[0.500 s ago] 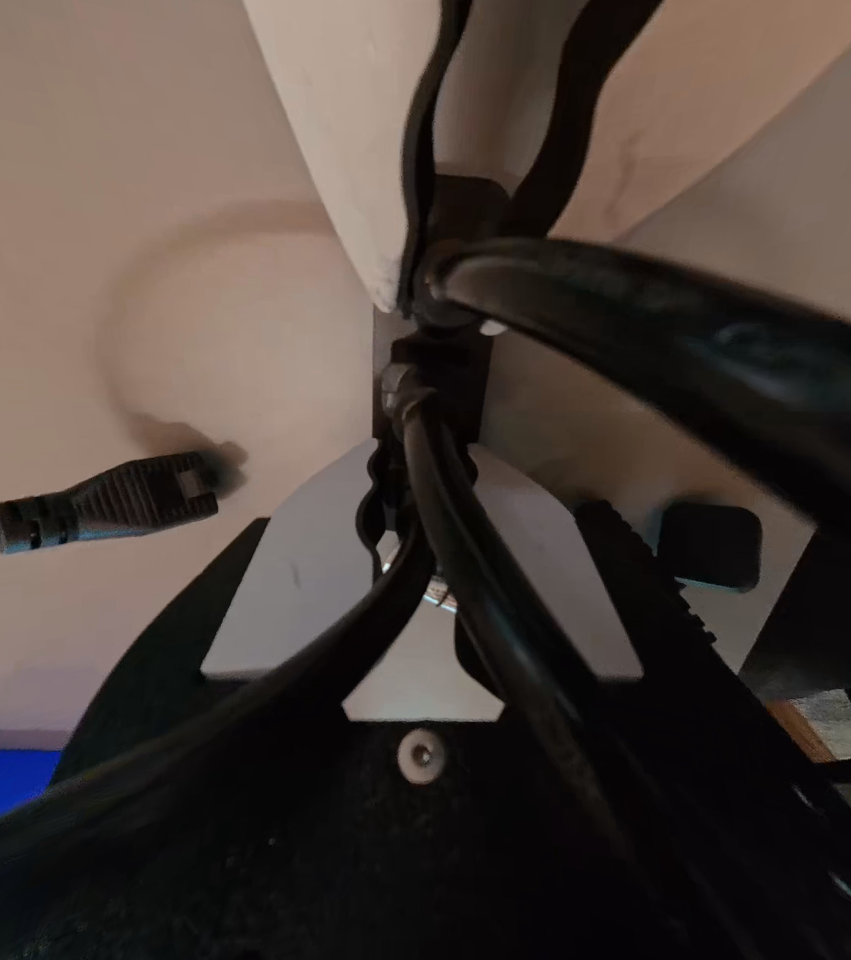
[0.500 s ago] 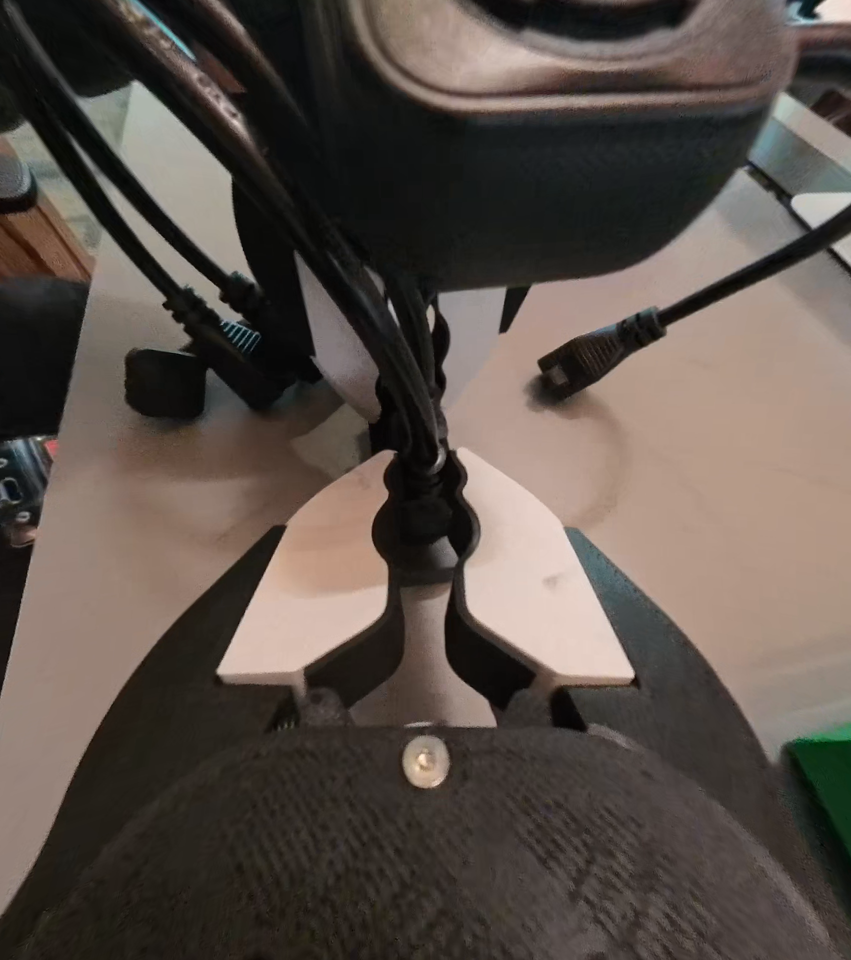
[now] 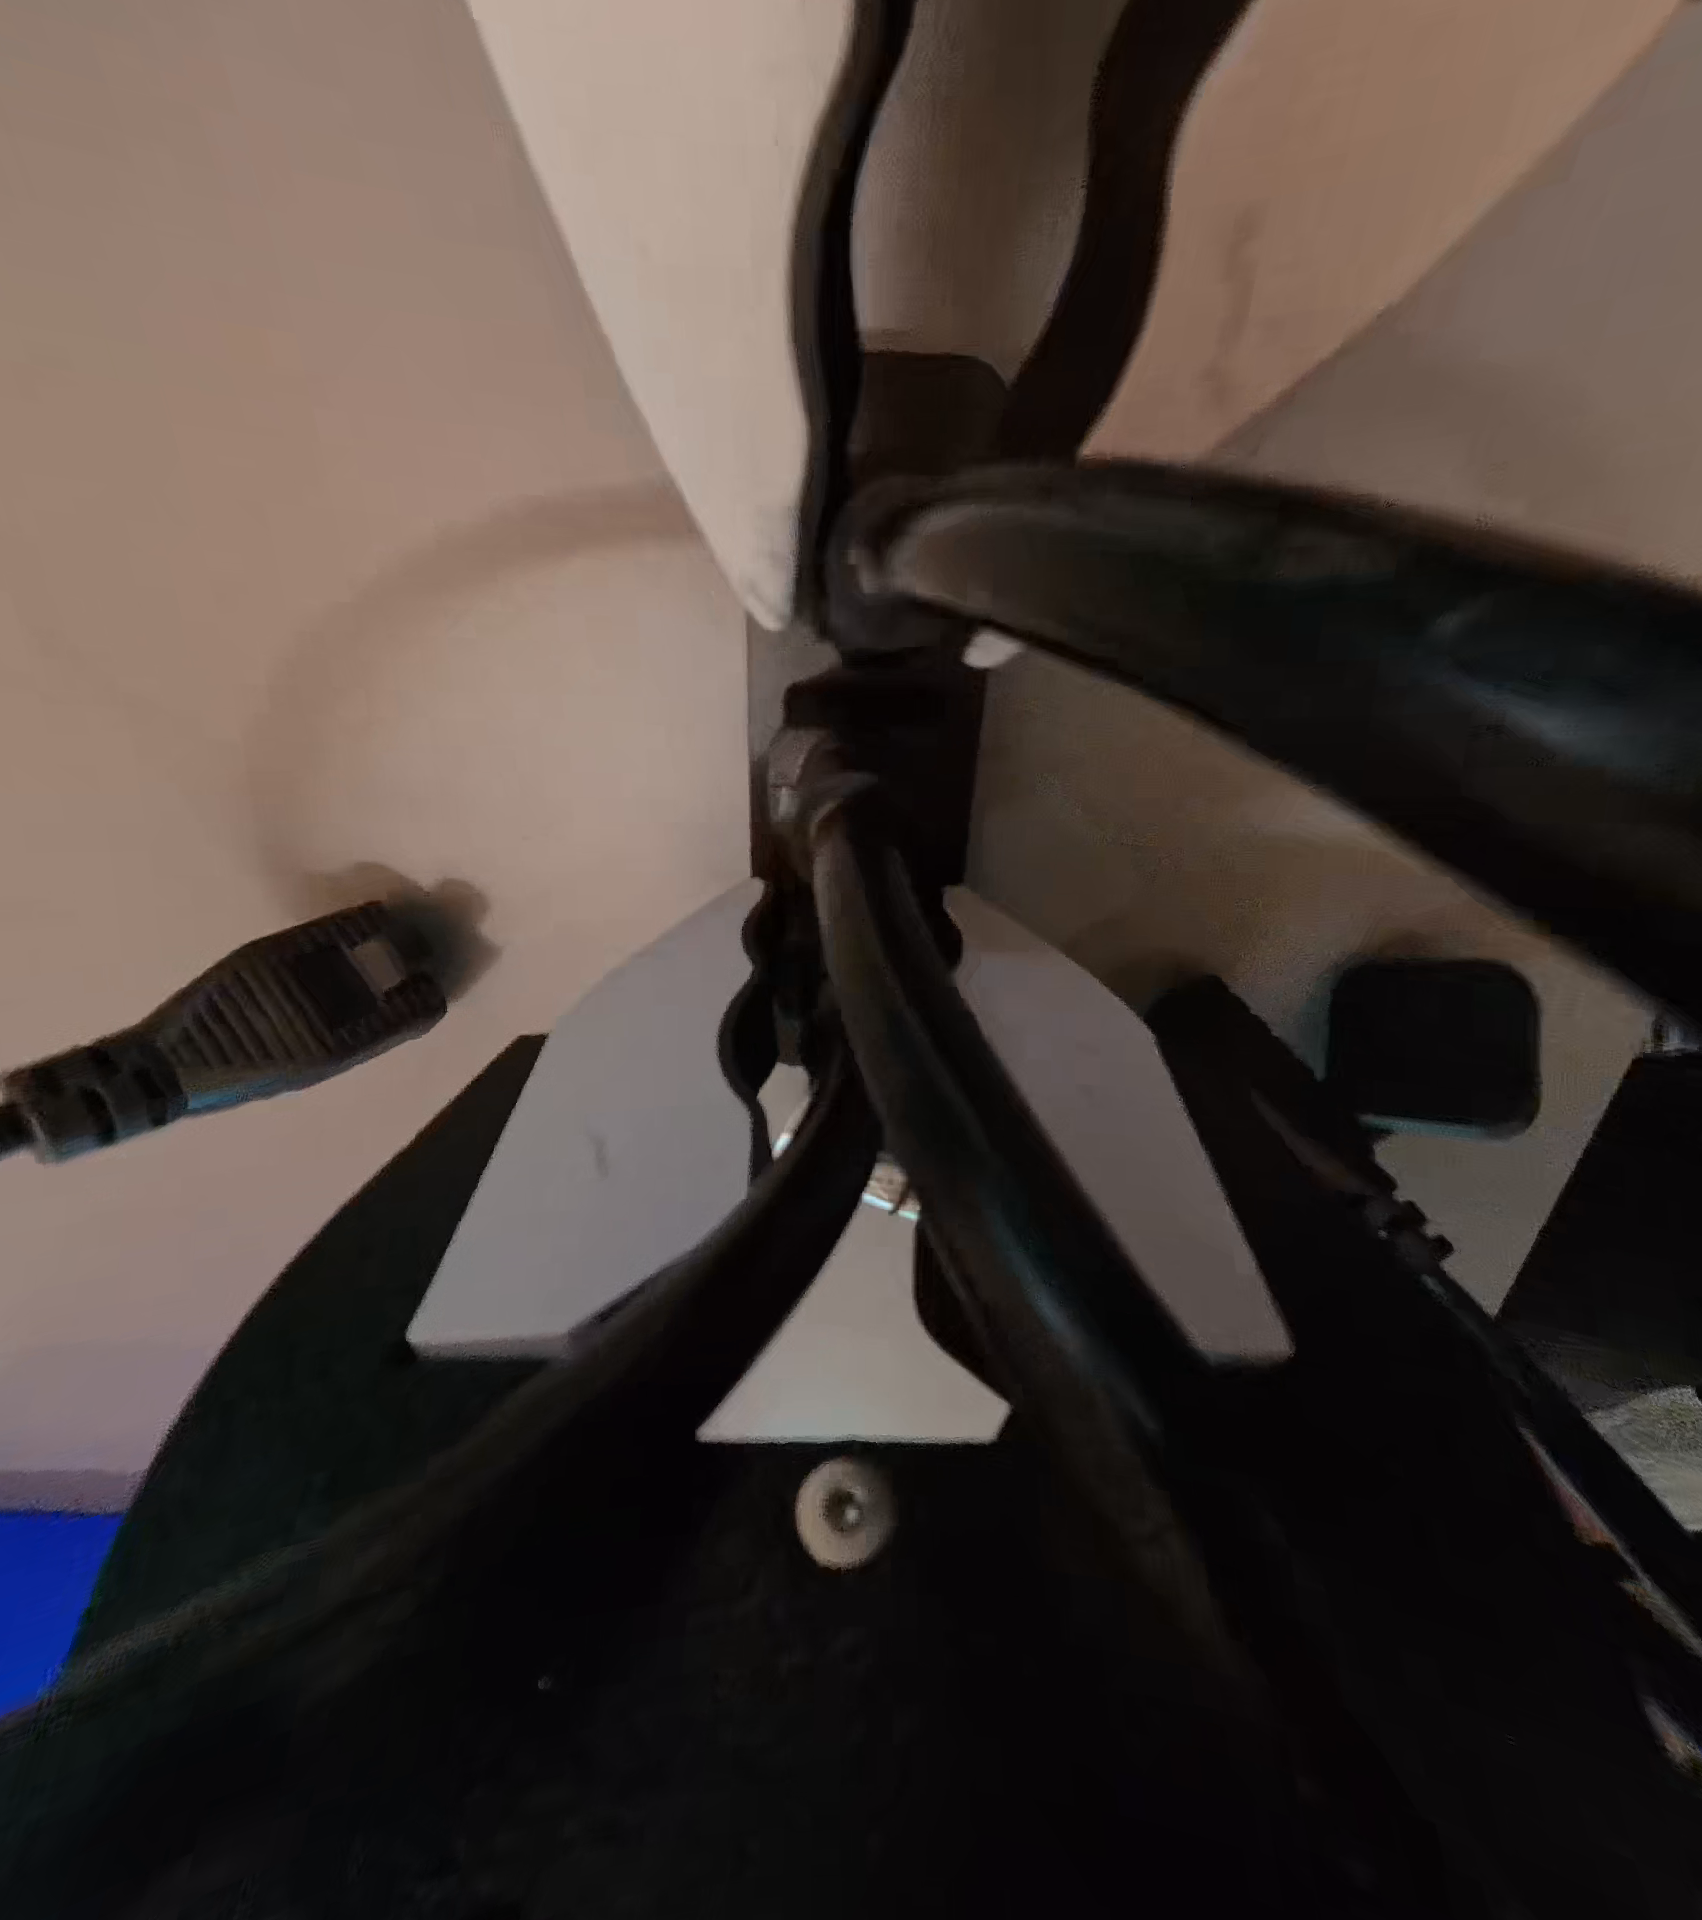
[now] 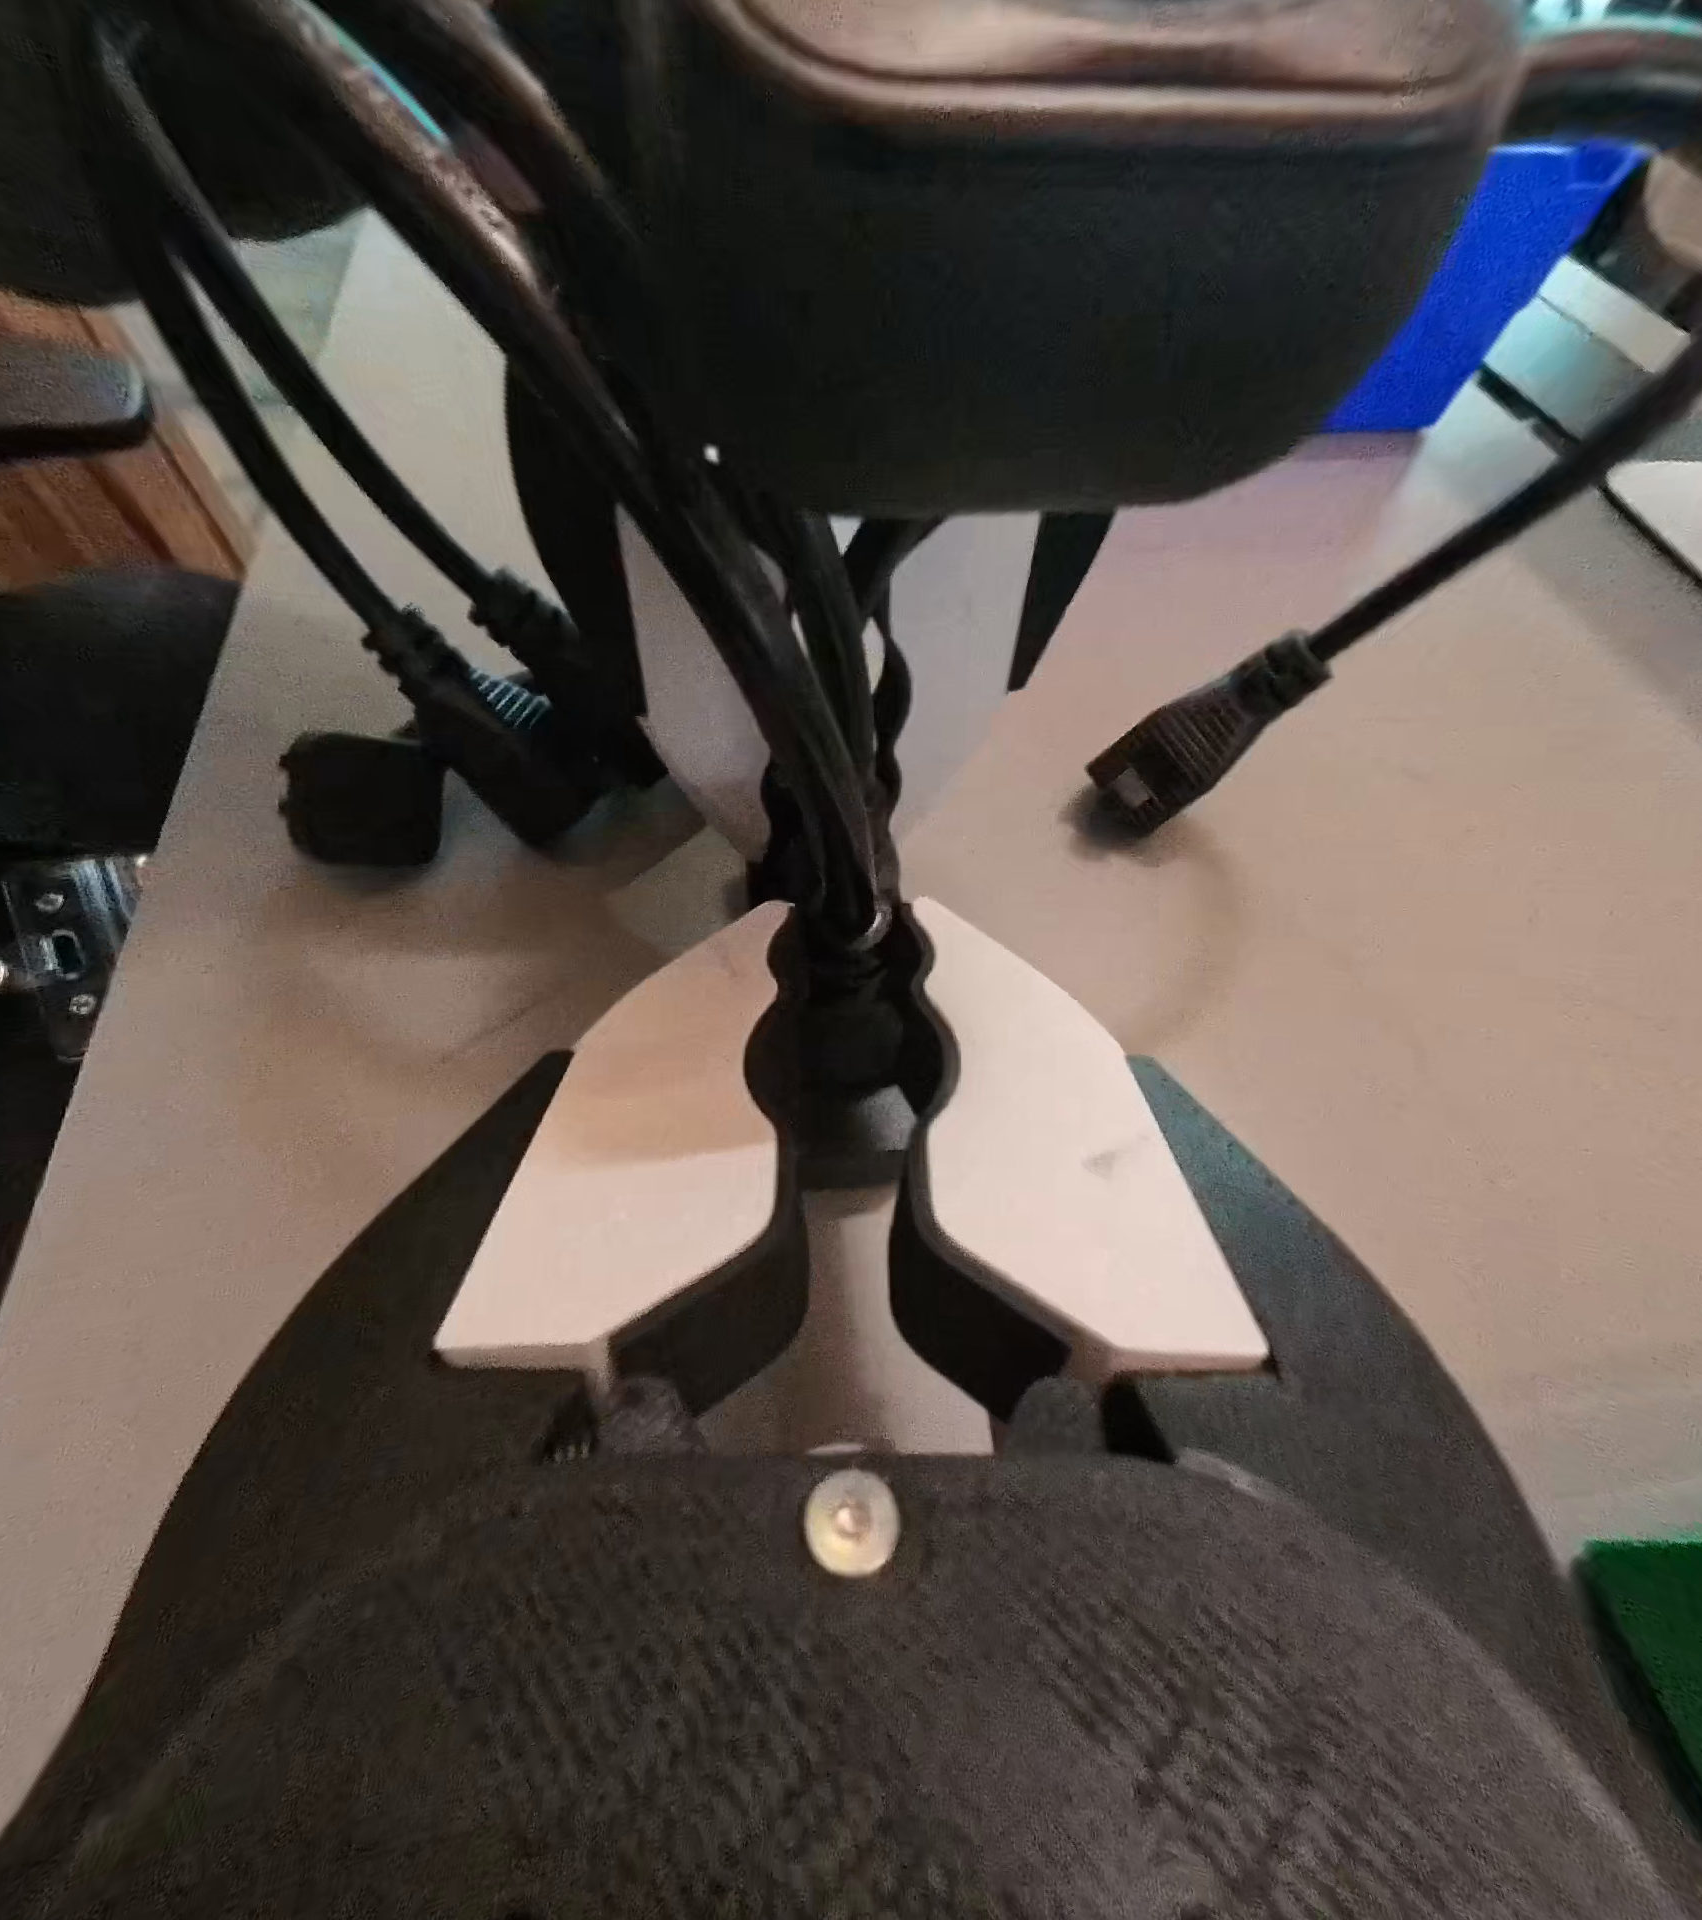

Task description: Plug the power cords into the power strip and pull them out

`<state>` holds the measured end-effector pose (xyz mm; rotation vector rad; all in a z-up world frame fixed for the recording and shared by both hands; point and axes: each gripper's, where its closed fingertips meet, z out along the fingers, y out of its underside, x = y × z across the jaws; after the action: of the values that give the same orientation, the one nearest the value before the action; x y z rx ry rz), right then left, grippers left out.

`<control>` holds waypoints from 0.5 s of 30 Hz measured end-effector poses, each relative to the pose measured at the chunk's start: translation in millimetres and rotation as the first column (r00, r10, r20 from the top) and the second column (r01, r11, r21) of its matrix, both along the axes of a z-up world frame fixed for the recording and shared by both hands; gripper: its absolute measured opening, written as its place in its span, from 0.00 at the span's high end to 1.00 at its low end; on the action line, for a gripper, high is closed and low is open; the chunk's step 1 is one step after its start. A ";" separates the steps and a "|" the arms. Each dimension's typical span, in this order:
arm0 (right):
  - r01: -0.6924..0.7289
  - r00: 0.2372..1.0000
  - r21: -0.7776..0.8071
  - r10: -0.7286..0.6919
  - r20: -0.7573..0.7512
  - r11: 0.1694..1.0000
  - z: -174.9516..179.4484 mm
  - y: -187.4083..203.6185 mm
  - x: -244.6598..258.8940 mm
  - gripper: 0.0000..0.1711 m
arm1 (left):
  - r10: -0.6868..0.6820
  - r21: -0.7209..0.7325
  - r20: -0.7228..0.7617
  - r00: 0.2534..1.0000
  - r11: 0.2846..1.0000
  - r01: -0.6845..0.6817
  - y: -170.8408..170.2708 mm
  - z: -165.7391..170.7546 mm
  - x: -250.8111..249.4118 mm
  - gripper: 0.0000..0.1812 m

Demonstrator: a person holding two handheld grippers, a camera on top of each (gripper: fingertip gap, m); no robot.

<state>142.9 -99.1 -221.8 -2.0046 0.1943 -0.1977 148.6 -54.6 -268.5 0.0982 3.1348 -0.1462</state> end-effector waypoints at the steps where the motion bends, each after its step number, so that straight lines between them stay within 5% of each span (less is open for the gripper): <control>1: -0.005 1.000 -0.012 0.005 -0.006 1.000 -0.1 -0.1 -1.1 0.92 | -0.004 0.002 0.003 1.000 1.000 0.004 -0.2 0.0 -0.7 0.86; 7: 0.069 0.990 0.126 -0.053 -0.131 0.990 6.0 3.7 14.3 0.92 | 0.043 -0.019 0.000 0.999 0.999 -0.043 1.2 1.4 4.5 0.86; 12: 0.017 0.999 -0.007 -0.017 -0.051 1.000 3.9 2.6 9.6 0.92 | 0.026 -0.003 0.006 1.000 1.000 -0.026 1.2 1.2 2.4 0.86; 15: 0.055 0.991 0.091 -0.043 -0.128 0.994 5.0 3.2 19.4 0.92 | 0.065 -0.014 0.004 0.998 0.998 -0.065 0.9 1.2 5.8 0.86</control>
<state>162.3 -95.9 -216.8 -1.9208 0.3276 -0.0911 154.4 -53.8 -267.3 -0.0040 3.1276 -0.1675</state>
